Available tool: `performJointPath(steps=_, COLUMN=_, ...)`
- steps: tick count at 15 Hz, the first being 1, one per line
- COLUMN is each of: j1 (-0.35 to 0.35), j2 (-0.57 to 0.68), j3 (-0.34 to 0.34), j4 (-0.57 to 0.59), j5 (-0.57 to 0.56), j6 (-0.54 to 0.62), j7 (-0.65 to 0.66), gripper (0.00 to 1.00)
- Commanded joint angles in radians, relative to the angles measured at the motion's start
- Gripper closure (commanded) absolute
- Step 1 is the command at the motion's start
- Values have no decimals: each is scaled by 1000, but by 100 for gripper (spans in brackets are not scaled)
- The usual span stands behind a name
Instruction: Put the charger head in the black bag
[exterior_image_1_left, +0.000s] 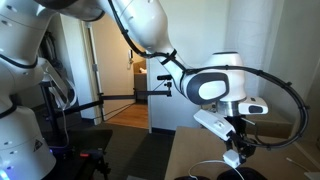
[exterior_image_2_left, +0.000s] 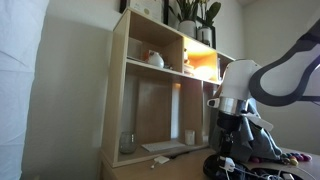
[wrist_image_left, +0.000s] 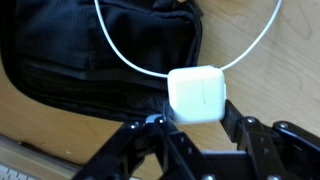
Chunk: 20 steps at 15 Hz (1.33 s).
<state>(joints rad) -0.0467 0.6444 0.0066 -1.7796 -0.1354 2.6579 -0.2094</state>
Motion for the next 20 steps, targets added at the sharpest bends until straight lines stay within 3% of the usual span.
performJointPath(steps=1, j1=6, j2=-4, j3=-9, j4=-3, j5=-5, j6=1, j7=10, gripper=73)
performJointPath(steps=12, j1=-22, j2=-4, j3=-62, j4=-12, j5=5, j6=-16, j7=57, gripper=73)
performJointPath(steps=20, j1=-19, j2=-20, j3=-100, j4=-92, j5=-26, j6=-25, j7=58, gripper=73)
